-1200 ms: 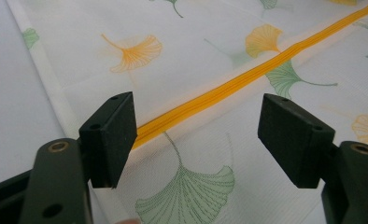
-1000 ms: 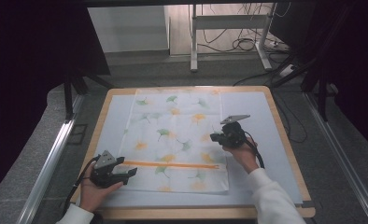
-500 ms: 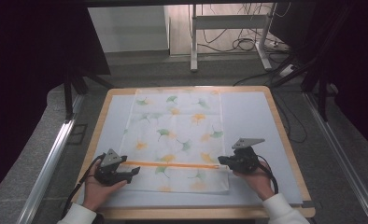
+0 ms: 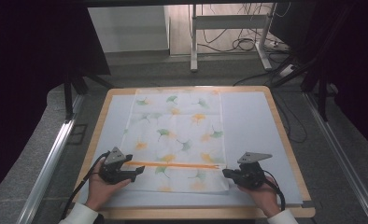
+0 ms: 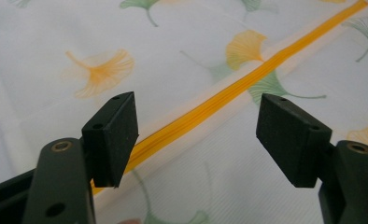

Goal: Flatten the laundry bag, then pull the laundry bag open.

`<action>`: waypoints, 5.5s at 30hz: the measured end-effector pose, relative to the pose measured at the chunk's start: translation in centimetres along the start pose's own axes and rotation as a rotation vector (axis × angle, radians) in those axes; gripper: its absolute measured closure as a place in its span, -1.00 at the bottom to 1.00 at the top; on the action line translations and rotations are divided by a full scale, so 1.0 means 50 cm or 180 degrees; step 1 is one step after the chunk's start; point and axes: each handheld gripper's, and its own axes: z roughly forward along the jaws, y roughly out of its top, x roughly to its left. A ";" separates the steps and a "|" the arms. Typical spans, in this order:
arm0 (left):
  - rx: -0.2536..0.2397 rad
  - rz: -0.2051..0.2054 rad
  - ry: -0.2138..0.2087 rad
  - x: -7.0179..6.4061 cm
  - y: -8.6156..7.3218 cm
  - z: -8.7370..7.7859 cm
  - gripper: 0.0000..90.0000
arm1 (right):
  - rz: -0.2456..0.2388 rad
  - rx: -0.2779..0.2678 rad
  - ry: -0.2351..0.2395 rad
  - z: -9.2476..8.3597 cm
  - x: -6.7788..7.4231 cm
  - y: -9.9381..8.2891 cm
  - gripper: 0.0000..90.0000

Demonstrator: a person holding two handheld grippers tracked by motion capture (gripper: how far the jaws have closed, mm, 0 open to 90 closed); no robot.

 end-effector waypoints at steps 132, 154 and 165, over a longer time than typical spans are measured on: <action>0.0475 0.0984 -0.0924 -0.326 0.259 0.349 0.88 | -0.0218 0.0304 0.0004 0.031 0.025 -0.027 0.97; 0.0472 0.0778 -0.1048 -0.317 0.256 0.349 0.89 | -0.0205 0.0308 0.0014 0.032 0.025 -0.026 0.97; 0.0510 0.0906 -0.1006 -0.318 0.257 0.346 0.90 | 0.0006 0.0299 -0.0085 0.044 -0.002 -0.008 0.98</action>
